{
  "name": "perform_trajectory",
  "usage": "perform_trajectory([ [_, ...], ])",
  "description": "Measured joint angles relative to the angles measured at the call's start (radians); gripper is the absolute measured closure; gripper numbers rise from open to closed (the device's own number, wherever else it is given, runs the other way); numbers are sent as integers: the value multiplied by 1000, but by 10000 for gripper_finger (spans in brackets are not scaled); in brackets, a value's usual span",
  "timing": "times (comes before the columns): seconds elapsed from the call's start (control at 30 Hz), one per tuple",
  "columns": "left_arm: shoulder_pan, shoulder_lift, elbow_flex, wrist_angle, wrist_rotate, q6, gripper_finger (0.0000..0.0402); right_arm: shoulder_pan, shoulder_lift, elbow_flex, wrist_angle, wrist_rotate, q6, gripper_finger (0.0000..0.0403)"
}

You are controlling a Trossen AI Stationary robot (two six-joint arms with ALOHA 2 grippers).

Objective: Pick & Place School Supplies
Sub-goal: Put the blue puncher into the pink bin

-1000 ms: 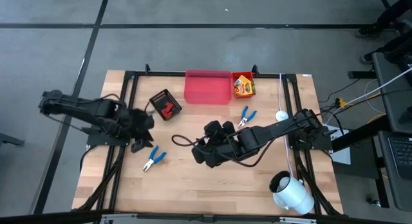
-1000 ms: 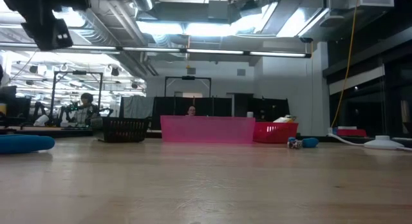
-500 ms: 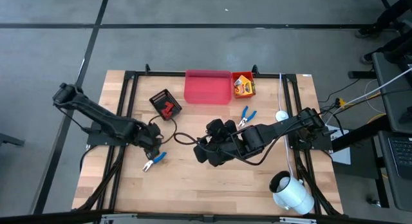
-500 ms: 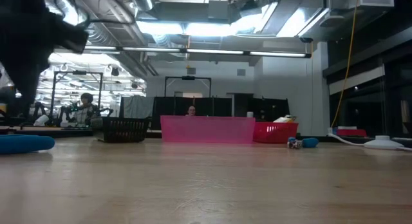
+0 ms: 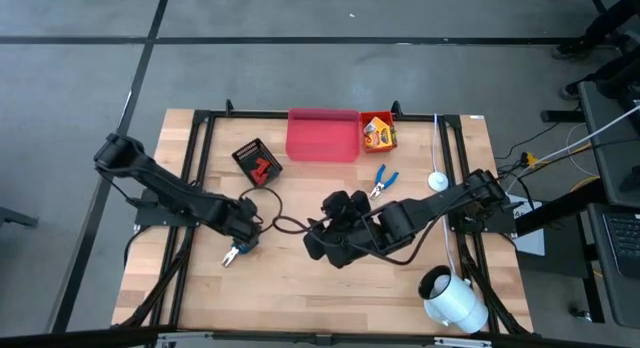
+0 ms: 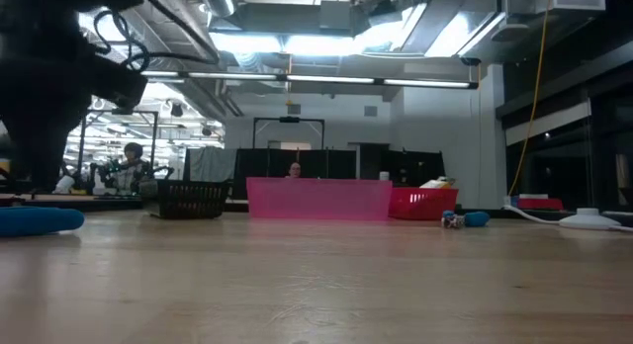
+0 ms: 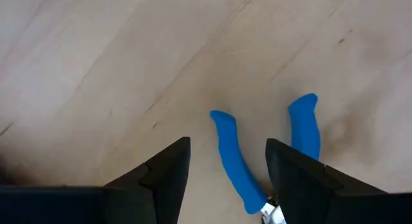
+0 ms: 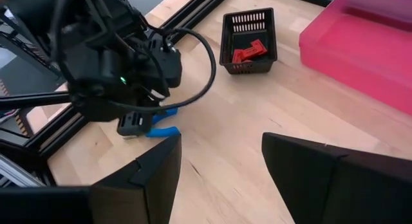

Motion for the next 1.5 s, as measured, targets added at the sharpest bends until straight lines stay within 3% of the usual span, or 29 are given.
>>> perform_trajectory([
  [0.23,-4,4,-152,178,84,-78,201,22,-9,0,-2,19,19,183],
  [0.37,-14,-38,-221,233,78,-109,210,34,-10,0,-4,41,34,183],
  [0.47,-12,-79,-230,218,64,-82,253,36,-14,0,-4,46,39,183],
  [0.6,11,-151,-237,206,31,-12,362,36,-14,0,-4,45,39,183],
  [0.7,30,-222,-236,271,0,39,368,36,-14,0,-3,45,37,183],
  [0.8,53,-318,-236,439,-31,110,368,35,-16,0,4,46,34,183],
  [0.9,102,-406,-235,734,-36,263,368,35,-29,0,83,42,-63,183],
  [1.03,242,-450,-231,1117,167,411,368,26,-62,0,271,-57,-304,183],
  [1.2,432,-416,-231,1324,477,436,368,-24,-86,0,423,-261,-484,183],
  [1.37,532,-363,-229,1444,544,418,368,-88,-87,0,473,-413,-513,183],
  [1.5,541,-330,-180,1471,539,432,368,-113,-84,0,469,-402,-513,183],
])
